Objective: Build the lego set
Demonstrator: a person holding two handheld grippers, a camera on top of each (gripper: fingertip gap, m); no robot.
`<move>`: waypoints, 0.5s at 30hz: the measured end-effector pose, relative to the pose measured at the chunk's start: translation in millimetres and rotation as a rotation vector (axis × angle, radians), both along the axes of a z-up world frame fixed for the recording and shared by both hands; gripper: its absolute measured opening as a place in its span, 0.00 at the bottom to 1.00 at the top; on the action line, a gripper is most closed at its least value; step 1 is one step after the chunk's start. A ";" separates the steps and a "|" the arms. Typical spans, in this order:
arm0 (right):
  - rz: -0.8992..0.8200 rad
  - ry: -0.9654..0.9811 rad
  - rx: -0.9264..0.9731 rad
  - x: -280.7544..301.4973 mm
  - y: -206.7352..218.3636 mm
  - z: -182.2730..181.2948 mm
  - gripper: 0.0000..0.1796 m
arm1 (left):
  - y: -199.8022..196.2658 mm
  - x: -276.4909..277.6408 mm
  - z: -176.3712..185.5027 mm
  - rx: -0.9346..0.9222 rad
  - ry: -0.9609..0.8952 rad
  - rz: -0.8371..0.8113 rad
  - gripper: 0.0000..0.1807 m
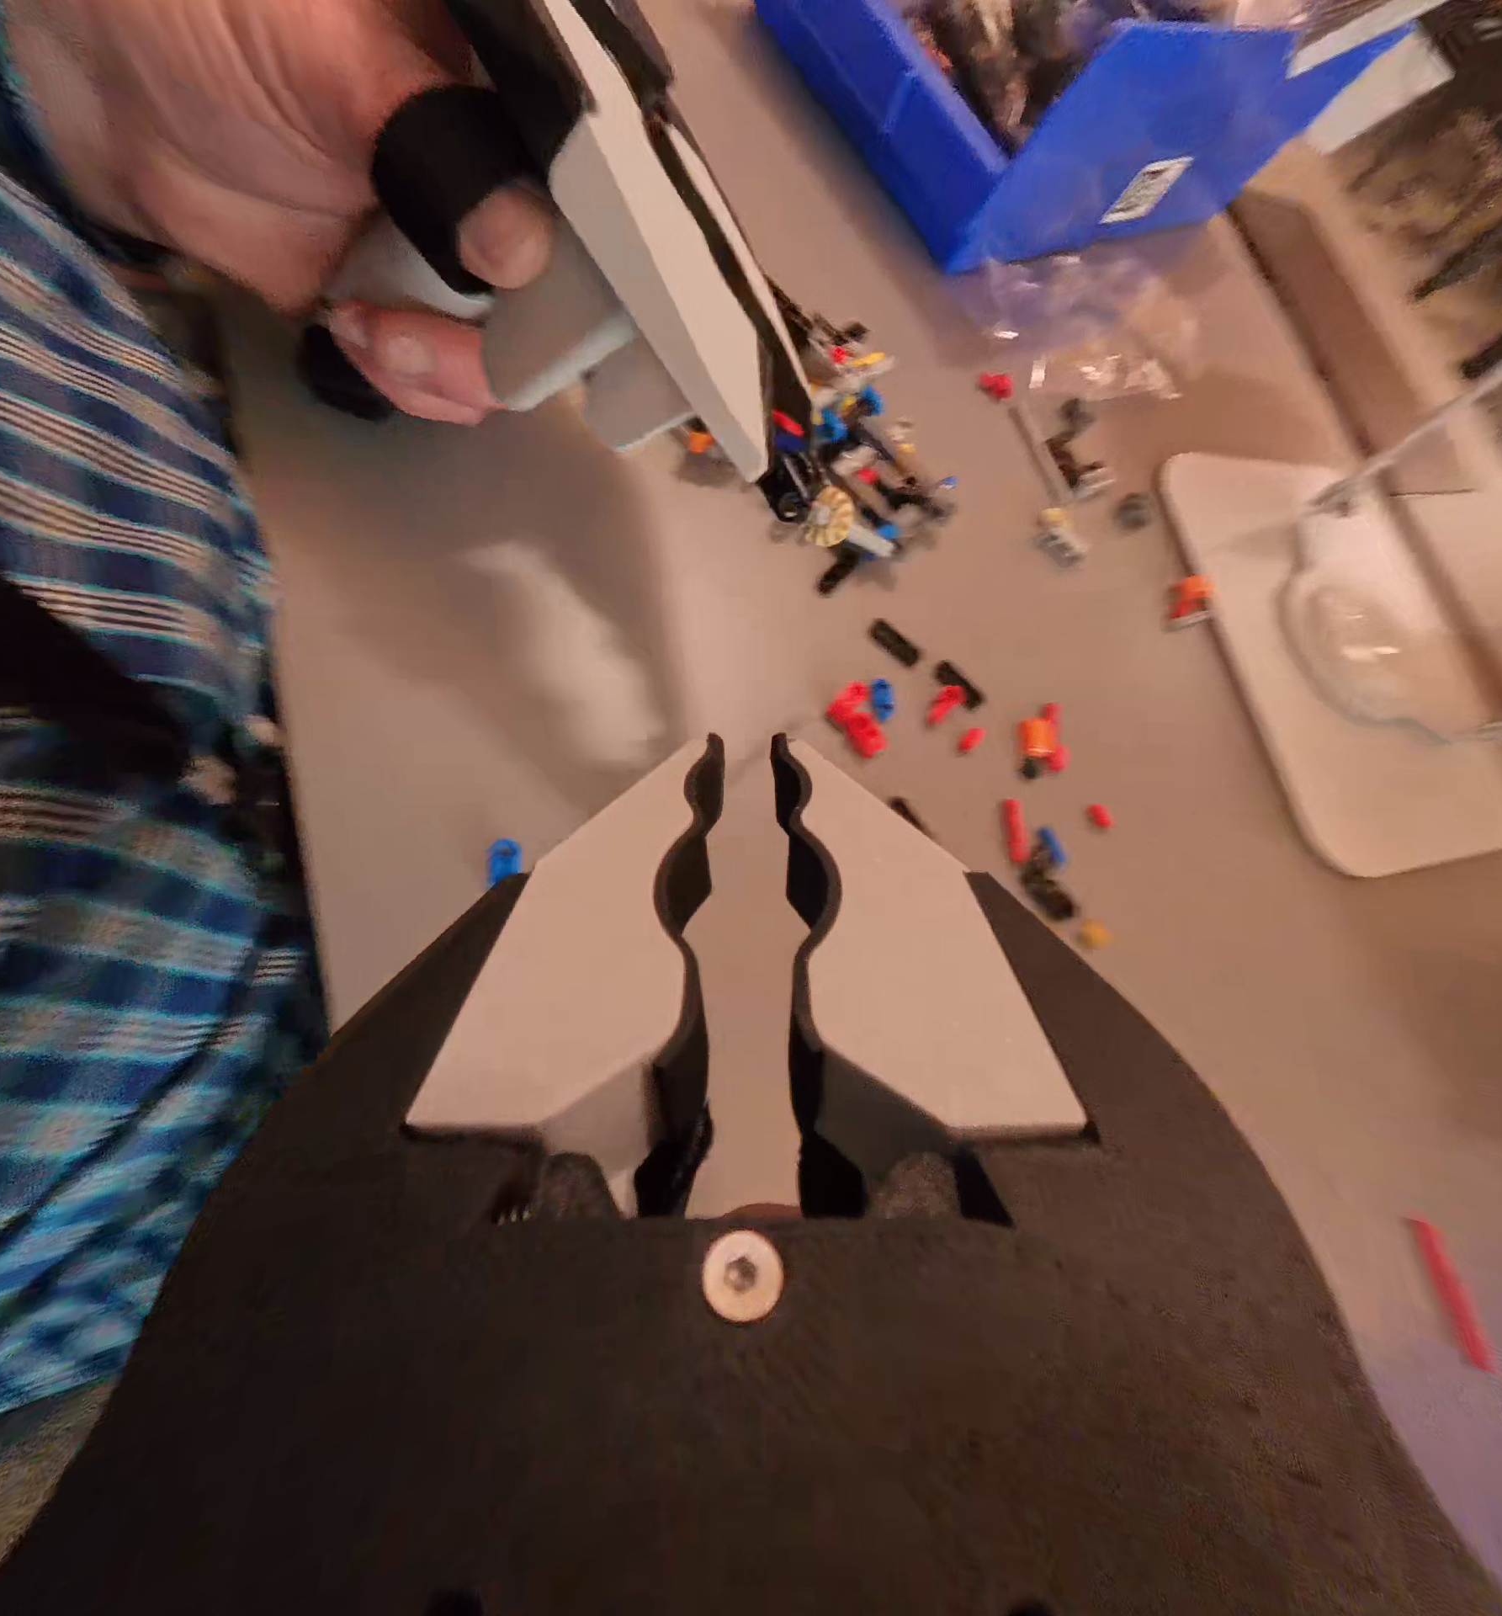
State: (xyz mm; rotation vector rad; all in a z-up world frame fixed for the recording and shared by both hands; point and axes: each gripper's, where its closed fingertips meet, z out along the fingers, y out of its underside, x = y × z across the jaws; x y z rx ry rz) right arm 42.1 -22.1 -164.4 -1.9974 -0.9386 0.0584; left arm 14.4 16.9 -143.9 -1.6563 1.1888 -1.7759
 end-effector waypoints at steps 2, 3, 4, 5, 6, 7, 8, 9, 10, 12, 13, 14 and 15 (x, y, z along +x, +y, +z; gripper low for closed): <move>0.056 0.136 -0.083 -9.9 -18.3 -2.1 0.07 | -4.1 -2.8 -3.3 0.031 0.021 -0.019 0.13; 0.067 0.179 -0.124 -11.8 -26.1 -4.4 0.07 | -6.0 -3.7 -4.8 0.055 0.031 -0.025 0.13; 0.068 0.205 -0.150 -12.2 -32.2 -6.6 0.07 | -8.8 -4.5 -6.7 0.083 0.044 -0.036 0.13; 0.058 0.217 -0.168 -11.6 -36.1 -9.7 0.07 | -11.3 -4.9 -9.1 0.110 0.059 -0.047 0.13; 0.047 0.224 -0.181 -11.8 -38.4 -12.8 0.08 | -14.3 -5.3 -11.8 0.139 0.076 -0.062 0.13; 0.036 0.228 -0.188 -12.5 -39.7 -15.7 0.08 | -17.7 -5.4 -15.5 0.175 0.098 -0.082 0.13; 0.021 0.230 -0.189 -12.5 -39.8 -18.6 0.07 | -20.4 -5.2 -20.0 0.218 0.126 -0.098 0.13; 0.011 0.236 -0.190 -12.8 -40.1 -20.7 0.07 | -22.4 -4.8 -24.9 0.263 0.155 -0.110 0.13; 0.010 0.246 -0.193 -14.2 -40.7 -22.3 0.07 | -23.8 -4.7 -31.4 0.303 0.195 -0.124 0.13; 0.000 0.239 -0.189 -14.3 -40.3 -25.7 0.06 | -27.5 -5.7 -42.5 0.365 0.257 -0.157 0.13; -0.001 0.229 -0.190 -14.5 -40.6 -27.9 0.06 | -28.8 -6.0 -46.1 0.377 0.278 -0.167 0.13; -0.001 0.217 -0.195 -14.6 -41.3 -30.8 0.06 | -29.4 -6.5 -49.7 0.389 0.299 -0.176 0.13; -0.002 0.200 -0.201 -14.3 -42.1 -34.1 0.06 | -30.6 -7.6 -53.7 0.406 0.321 -0.192 0.13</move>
